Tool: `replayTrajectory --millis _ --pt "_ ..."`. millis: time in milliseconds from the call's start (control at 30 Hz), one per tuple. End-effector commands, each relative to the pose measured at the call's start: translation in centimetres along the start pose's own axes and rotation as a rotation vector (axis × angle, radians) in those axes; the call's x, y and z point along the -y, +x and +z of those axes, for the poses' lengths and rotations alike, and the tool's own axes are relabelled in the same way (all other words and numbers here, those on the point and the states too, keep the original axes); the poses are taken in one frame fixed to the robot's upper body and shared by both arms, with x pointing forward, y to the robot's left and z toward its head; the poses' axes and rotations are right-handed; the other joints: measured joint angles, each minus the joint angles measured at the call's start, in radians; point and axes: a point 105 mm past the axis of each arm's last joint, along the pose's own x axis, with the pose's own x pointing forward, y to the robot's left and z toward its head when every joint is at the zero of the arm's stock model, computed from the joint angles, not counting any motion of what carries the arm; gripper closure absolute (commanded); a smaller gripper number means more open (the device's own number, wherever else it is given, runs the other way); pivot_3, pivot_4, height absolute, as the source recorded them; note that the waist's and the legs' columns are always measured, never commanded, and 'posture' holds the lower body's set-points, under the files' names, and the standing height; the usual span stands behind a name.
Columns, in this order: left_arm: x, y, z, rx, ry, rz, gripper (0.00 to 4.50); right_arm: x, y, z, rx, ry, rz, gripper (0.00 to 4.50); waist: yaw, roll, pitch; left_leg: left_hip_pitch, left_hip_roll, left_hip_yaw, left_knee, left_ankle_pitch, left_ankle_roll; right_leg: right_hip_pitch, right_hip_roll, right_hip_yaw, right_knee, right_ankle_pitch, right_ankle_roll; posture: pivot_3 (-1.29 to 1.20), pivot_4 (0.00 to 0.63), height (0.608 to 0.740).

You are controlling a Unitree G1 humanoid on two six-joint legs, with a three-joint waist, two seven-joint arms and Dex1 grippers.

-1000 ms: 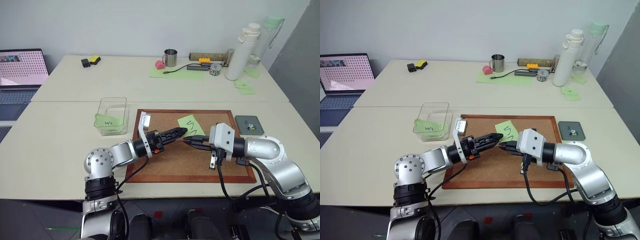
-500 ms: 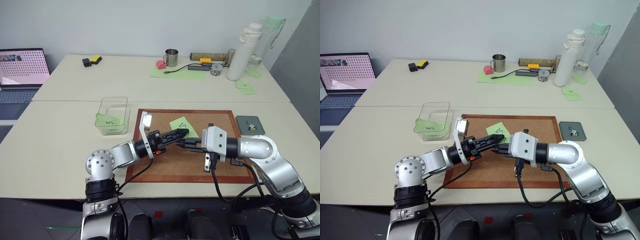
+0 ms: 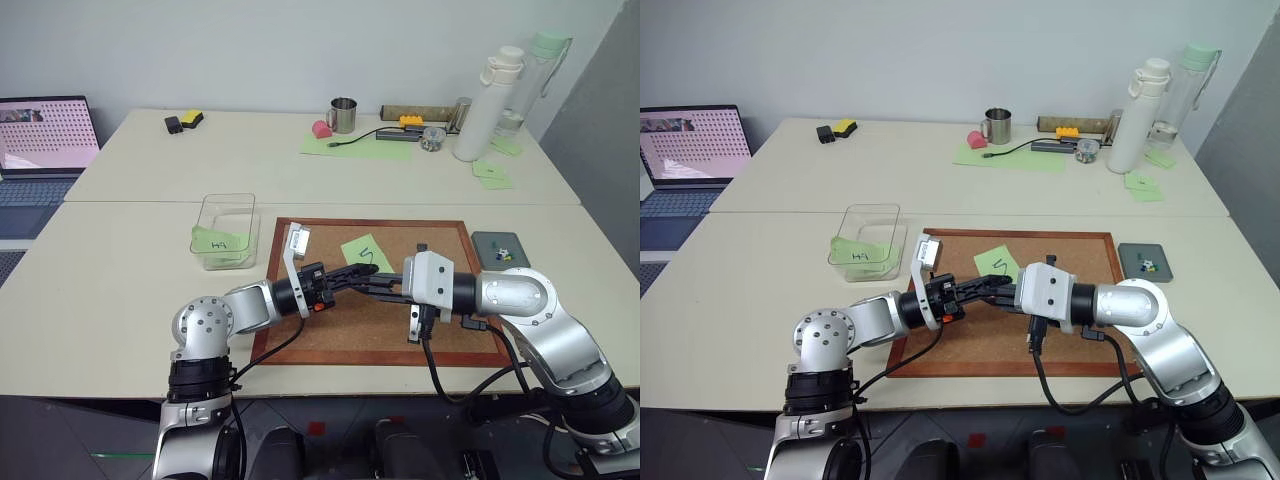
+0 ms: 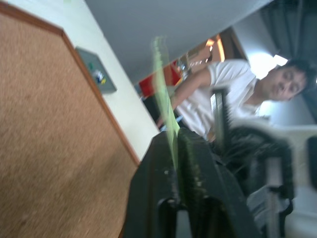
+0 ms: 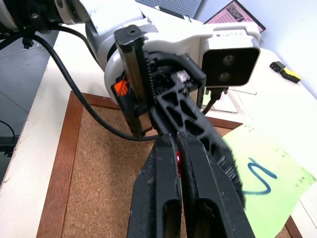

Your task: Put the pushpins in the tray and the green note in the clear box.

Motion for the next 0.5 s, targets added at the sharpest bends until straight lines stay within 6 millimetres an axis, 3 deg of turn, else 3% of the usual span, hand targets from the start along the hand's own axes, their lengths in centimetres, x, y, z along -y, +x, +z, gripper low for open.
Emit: replayTrajectory --millis 33,233,333,433,500 --pt "-0.9 0.3 0.2 -0.011 0.063 0.068 4.46 0.8 -0.7 1.9 0.035 -0.074 -0.041 4.5 0.0 0.0 0.0 0.0 0.0 0.0 0.0 0.0 0.0 0.0 0.0 0.0 0.0 0.0 0.0 0.0 0.15 0.74" --pt "-3.2 0.0 1.4 -0.008 0.183 0.18 4.46 1.3 -1.3 2.3 0.037 -0.074 -0.077 4.5 0.001 0.0 0.0 0.0 0.0 0.0 0.0 0.0 0.0 0.0 0.0 0.0 0.0 0.0 0.0 0.0 0.15 0.74" --pt "-2.2 0.5 2.1 -0.033 0.278 0.151 4.46 3.1 -2.8 1.8 0.042 0.055 -0.219 4.5 0.001 -0.001 0.001 0.0 0.0 0.0 0.0 0.0 0.0 0.0 0.0 0.0 0.0 0.0 0.0 0.0 0.15 0.74" --pt "0.1 1.6 2.1 -0.096 0.442 0.081 4.46 6.4 -6.1 -1.3 -0.032 0.221 -0.488 4.5 0.003 -0.004 0.004 -0.001 0.0 0.0 0.0 0.0 0.0 0.0 -0.001 -0.001 0.0 0.0 -0.001 0.0 0.15 0.74" --pt "1.1 2.4 1.7 -0.146 0.593 0.067 4.46 8.3 -9.2 -4.5 -0.122 0.325 -0.69 4.5 0.004 -0.005 0.004 -0.001 0.0 0.0 0.0 0.0 0.0 0.0 -0.003 -0.001 -0.001 0.003 -0.004 0.0 0.15 0.74"
